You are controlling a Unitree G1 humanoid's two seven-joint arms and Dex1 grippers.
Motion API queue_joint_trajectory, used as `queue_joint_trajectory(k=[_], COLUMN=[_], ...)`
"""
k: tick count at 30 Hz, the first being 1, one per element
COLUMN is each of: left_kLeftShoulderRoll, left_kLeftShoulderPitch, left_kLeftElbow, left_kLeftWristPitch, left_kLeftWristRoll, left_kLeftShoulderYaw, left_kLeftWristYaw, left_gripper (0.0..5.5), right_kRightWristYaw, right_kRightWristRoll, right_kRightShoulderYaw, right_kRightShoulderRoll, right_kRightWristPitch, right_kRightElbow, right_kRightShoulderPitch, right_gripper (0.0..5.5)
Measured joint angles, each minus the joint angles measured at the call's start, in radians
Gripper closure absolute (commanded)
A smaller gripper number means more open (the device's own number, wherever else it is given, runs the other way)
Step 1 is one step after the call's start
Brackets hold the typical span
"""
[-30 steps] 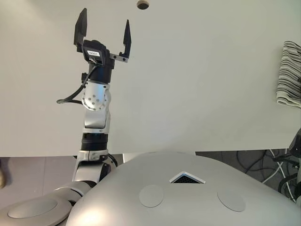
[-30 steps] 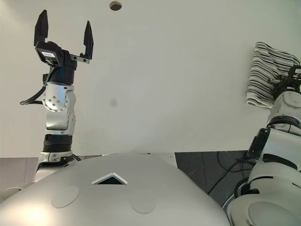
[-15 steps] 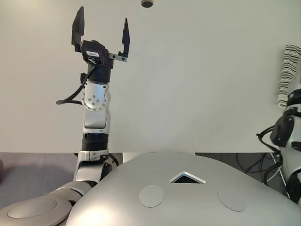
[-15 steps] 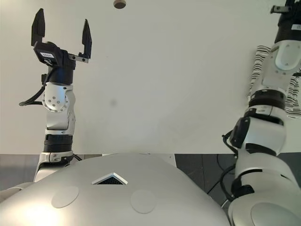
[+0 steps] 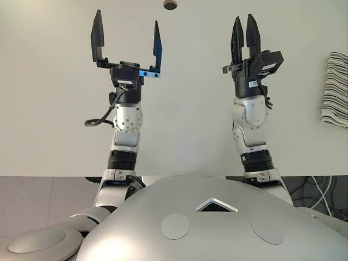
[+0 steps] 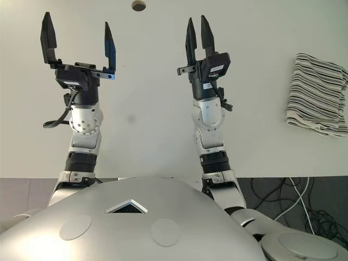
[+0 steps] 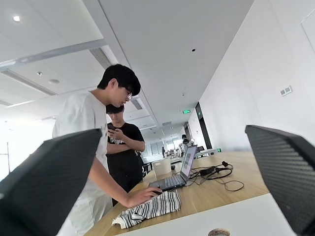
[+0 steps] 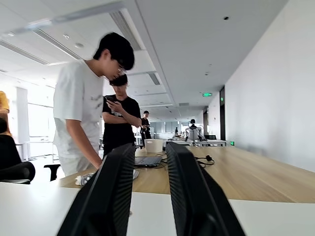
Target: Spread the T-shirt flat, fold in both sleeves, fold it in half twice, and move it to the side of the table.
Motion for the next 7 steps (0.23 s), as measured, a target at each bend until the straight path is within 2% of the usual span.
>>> queue_joint_trajectory(k=[6,7], left_kLeftShoulderRoll=[0.002,0.002], left_kLeftShoulderPitch=[-0.001,-0.001], left_kLeftElbow=[0.018,0.022], left_kLeftWristPitch=[-0.01,-0.012], left_kLeftWristRoll=[-0.012,-0.02], left_kLeftShoulderYaw=[0.011,0.011], left_kLeftWristYaw=[0.005,0.005], left_gripper=[0.1,0.1], right_kRightWristYaw=[0.014,0.023], right_kRightWristRoll=[-0.035,-0.034], right_kRightShoulderYaw=[-0.014,-0.017], right_kRightShoulderRoll=[0.003,0.003], right_kRightWristPitch=[-0.053,-0.057], right_kRightElbow=[0.064,0.075], right_kRightShoulderPitch=[-0.001,-0.001], right_gripper=[4.3,4.1])
